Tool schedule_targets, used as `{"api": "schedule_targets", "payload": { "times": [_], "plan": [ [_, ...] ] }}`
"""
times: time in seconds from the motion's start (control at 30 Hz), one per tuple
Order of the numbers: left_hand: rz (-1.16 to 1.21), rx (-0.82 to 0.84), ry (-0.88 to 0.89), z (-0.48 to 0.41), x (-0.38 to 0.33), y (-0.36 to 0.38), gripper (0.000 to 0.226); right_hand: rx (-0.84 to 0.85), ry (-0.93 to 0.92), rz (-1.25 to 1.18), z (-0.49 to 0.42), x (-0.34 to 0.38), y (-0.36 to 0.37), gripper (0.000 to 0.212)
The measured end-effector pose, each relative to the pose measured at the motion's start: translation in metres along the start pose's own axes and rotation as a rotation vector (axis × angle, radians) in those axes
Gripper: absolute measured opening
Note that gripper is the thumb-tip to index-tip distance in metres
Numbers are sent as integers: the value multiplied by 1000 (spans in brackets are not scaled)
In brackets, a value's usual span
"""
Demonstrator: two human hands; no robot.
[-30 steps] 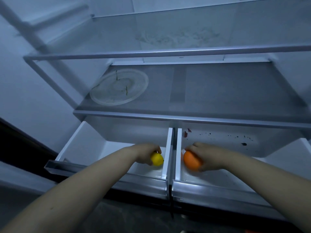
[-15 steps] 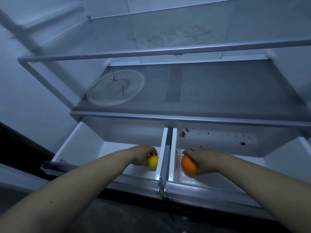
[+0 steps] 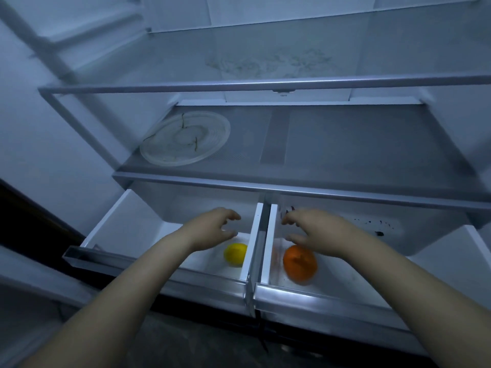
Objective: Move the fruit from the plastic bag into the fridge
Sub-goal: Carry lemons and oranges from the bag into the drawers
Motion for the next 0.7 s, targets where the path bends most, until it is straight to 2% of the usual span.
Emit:
{"api": "schedule_targets", "payload": {
  "times": [0.1,0.2,0.3,0.43,0.53,0.7],
  "plan": [
    [18,-192,16,32,-10,-16,40,-212,-116,3,7,23,-24,26],
    [-91,-354,28,61,-15,-27,42,-348,-238,-10,8,54,-38,28],
    [-188,-466,-23,90,-11,-32,43,-353,-332,-33,-3,88,-41,39],
    [-177,-600,-121,138,9,-41,49,-331,-410,-69,-28,129,-32,44],
    [-159,-706,-159,188,27,-45,47,-307,-447,-116,-38,166,-21,42],
    [-215,-775,-261,283,56,-45,41,-300,-606,-150,-25,254,-9,37]
  ]
}}
Point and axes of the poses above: each hand's wrist, its own z-axis away from the middle knuckle, its own y-axis out of the palm, x = y × z, the point moved 1 cm from there along -z, towards the middle knuckle, and after that the axes turned 2 degrees about -y, right-handed, at the moved point
